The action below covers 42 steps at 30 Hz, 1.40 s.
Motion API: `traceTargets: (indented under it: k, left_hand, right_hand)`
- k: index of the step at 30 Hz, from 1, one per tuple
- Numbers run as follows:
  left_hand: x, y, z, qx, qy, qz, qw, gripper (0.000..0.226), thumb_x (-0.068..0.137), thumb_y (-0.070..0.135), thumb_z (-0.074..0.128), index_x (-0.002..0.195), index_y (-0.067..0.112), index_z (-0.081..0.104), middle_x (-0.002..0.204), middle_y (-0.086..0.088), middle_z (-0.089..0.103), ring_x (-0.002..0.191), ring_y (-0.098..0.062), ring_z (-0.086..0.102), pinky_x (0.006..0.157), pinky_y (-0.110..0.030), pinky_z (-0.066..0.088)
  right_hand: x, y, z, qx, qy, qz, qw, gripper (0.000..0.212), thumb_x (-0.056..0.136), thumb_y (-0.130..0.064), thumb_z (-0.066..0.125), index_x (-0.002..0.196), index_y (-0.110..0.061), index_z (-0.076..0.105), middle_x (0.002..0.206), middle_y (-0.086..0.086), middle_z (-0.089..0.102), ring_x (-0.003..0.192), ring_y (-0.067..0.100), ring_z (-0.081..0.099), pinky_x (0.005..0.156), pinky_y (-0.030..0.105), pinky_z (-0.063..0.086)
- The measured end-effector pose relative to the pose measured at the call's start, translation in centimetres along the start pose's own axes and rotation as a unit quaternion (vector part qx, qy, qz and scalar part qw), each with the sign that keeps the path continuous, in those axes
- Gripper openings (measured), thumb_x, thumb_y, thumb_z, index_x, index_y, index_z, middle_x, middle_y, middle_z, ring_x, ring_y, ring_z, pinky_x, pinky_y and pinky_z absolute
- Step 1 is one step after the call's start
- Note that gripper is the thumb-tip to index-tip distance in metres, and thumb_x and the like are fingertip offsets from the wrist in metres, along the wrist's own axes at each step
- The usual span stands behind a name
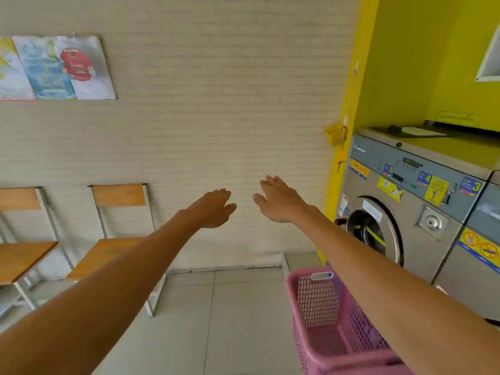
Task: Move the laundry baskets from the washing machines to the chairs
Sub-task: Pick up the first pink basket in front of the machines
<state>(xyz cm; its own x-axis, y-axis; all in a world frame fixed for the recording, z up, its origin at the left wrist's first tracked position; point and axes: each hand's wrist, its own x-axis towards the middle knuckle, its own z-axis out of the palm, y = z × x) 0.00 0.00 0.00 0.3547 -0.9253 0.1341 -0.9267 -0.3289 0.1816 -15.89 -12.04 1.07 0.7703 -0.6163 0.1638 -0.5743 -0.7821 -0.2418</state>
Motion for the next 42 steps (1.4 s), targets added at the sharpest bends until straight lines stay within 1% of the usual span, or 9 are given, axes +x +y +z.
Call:
traceTargets:
  k: [7,12,16,24,31,35,38,40,42]
  left_hand:
    - [-0.4,4.1,9.4,-0.034,-0.1,0.01,0.994,0.054,0.102,0.041,0.036,0.142,0.005,0.042,0.146,-0.014,0.044,0.133,-0.031,0.042,0.107,-0.041,0.034]
    - [-0.7,5.9,17.7,-0.059,-0.173,0.037,0.982,0.056,0.102,0.042,0.037,0.149,0.012,0.034,0.155,-0.009,0.035,0.14,-0.029,0.035,0.111,-0.039,0.03]
    - [0.9,6.8,23.5,-0.065,-0.232,0.063,0.969,0.057,0.102,0.042,0.036,0.151,0.013,0.03,0.156,-0.008,0.034,0.141,-0.027,0.034,0.114,-0.04,0.029]
    - [7.0,8.0,31.4,-0.109,-0.323,0.129,0.931,0.05,0.102,0.039,0.038,0.149,0.019,0.037,0.152,-0.005,0.042,0.136,-0.026,0.043,0.109,-0.039,0.035]
    - [13.4,6.1,35.7,-0.091,-0.406,0.214,0.884,0.048,0.103,0.035,0.038,0.148,0.02,0.039,0.152,-0.005,0.042,0.137,-0.025,0.042,0.11,-0.037,0.034]
    - [17.5,6.5,37.6,-0.075,-0.434,0.259,0.86,0.041,0.103,0.028,0.038,0.142,0.019,0.047,0.146,-0.005,0.05,0.13,-0.023,0.049,0.1,-0.028,0.039]
    - [19.7,7.5,39.3,-0.063,-0.457,0.282,0.841,0.039,0.102,0.024,0.039,0.137,0.015,0.053,0.138,-0.006,0.057,0.117,-0.02,0.057,0.084,-0.019,0.039]
    - [21.0,8.4,40.3,-0.057,-0.476,0.294,0.827,0.038,0.101,0.02,0.039,0.135,0.011,0.055,0.132,-0.008,0.06,0.104,-0.018,0.059,0.079,-0.02,0.044]
    - [22.0,9.3,41.3,-0.042,-0.49,0.308,0.814,0.039,0.101,0.021,0.039,0.133,0.006,0.055,0.129,-0.012,0.061,0.103,-0.022,0.061,0.082,-0.027,0.05]
  right_hand:
    - [-5.0,6.0,7.8,0.021,-0.073,0.07,0.995,0.066,0.105,-0.045,0.028,0.159,-0.009,0.017,0.169,0.007,0.005,0.156,0.025,0.0,0.123,0.052,0.017]
    - [-9.8,10.5,13.7,0.069,-0.116,0.119,0.984,0.052,0.105,-0.036,0.031,0.145,-0.003,0.039,0.158,0.014,0.03,0.149,0.029,0.022,0.117,0.052,0.028]
    - [-12.3,13.8,17.9,0.086,-0.155,0.171,0.969,0.054,0.107,-0.036,0.03,0.152,-0.006,0.032,0.163,0.012,0.023,0.152,0.028,0.017,0.121,0.052,0.022]
    - [-11.5,19.8,25.9,0.105,-0.173,0.293,0.935,0.047,0.105,-0.04,0.032,0.137,-0.01,0.047,0.145,0.011,0.045,0.139,0.03,0.039,0.115,0.045,0.031]
    - [-9.2,21.5,30.7,0.166,-0.186,0.443,0.861,0.063,0.104,-0.045,0.032,0.154,-0.005,0.033,0.161,0.016,0.033,0.147,0.034,0.032,0.119,0.046,0.027]
    - [-8.8,21.6,31.7,0.234,-0.157,0.519,0.807,0.063,0.104,-0.045,0.036,0.155,-0.007,0.031,0.16,0.014,0.035,0.144,0.033,0.038,0.117,0.044,0.033]
    - [-9.1,22.3,32.4,0.264,-0.126,0.574,0.765,0.061,0.105,-0.042,0.038,0.154,-0.006,0.033,0.155,0.015,0.043,0.138,0.033,0.046,0.11,0.041,0.038]
    - [-9.4,22.9,33.0,0.283,-0.117,0.608,0.733,0.059,0.106,-0.041,0.037,0.154,-0.007,0.033,0.15,0.015,0.048,0.132,0.032,0.052,0.104,0.038,0.043]
    - [-9.7,23.8,33.7,0.288,-0.112,0.636,0.708,0.051,0.106,-0.034,0.037,0.15,-0.008,0.04,0.13,0.012,0.059,0.108,0.027,0.061,0.084,0.033,0.051]
